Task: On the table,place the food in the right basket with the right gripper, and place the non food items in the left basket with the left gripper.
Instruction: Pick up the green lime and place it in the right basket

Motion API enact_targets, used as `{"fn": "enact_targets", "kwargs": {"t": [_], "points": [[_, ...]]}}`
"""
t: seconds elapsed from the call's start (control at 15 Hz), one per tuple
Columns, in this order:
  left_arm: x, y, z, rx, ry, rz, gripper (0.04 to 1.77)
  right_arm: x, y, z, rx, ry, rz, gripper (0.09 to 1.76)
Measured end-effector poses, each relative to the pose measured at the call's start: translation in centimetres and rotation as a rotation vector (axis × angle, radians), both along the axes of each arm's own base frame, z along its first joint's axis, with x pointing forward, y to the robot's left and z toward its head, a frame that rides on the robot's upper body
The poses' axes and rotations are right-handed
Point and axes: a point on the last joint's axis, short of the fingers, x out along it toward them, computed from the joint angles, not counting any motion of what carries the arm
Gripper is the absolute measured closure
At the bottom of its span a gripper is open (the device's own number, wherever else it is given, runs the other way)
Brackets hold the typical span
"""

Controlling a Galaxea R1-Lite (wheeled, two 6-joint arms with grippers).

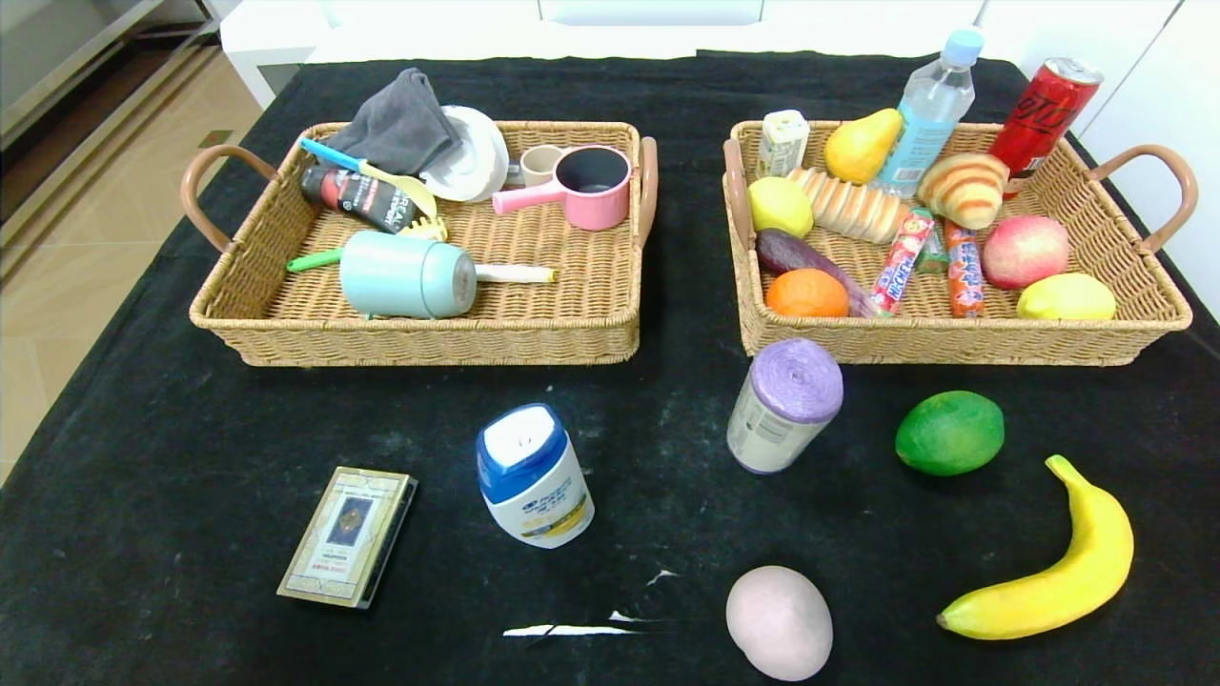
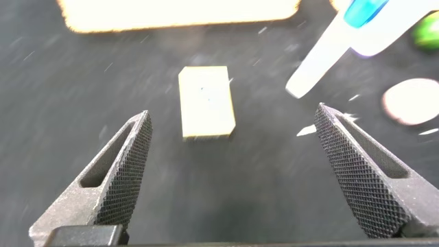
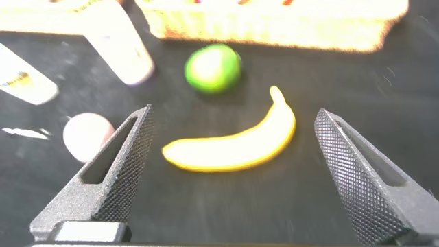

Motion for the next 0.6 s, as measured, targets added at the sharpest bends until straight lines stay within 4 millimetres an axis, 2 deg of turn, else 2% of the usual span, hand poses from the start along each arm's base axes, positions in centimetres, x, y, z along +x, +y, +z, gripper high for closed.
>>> {"fn": "enact_targets", "kwargs": {"t": [0.27, 0.6], "points": [[4.0, -0.9, 3.8, 0.005, 0.072, -0.137, 0.09, 4.3, 1.0, 3.2, -0.009, 0.07, 0.122, 0.15], [8.7, -2.7, 7.6, 0.017, 0.113, -0.29, 0.09, 7.8, 3.0, 5.0, -0.029, 0.132, 0.232, 0.15]]}}
